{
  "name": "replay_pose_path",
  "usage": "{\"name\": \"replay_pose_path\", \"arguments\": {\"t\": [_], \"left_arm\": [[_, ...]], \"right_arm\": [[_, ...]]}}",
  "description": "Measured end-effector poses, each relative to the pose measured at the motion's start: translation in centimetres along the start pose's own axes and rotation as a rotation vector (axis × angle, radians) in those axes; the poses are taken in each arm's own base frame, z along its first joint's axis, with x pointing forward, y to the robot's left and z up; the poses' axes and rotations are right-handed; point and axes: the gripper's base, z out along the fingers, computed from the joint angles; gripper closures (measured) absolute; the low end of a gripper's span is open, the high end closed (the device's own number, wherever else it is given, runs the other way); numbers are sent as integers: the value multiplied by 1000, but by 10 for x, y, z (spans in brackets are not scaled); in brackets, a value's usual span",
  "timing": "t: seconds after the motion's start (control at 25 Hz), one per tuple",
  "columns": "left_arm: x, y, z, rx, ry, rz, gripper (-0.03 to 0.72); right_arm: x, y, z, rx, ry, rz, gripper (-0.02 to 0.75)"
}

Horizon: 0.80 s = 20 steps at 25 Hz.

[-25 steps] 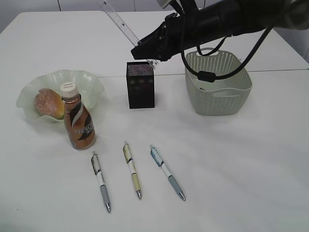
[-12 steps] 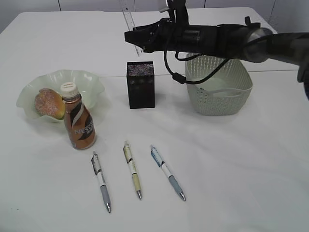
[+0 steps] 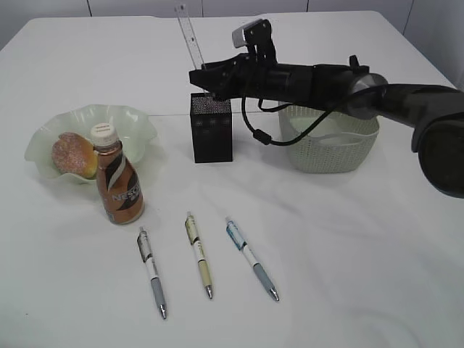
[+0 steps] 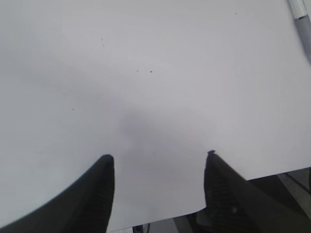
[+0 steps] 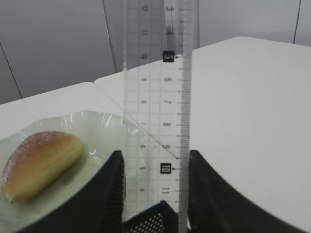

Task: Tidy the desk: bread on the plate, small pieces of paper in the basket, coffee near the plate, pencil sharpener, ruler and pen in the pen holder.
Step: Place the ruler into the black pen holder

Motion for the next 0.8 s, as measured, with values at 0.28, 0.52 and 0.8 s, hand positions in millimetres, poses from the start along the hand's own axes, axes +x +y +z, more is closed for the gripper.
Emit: {"name": "replay_pose_path", "arguments": {"t": [0.28,0.52,0.8], "left_arm": [[1,0,0,1,10,0,255],[2,0,0,2,23,0,255],[2,0,0,2,26,0,255]], "right_arm": [[15,-2,2,7,17,14,468],[20,-3,3,10,25,21,463],[23,-3,3,11,25,26,444]]}}
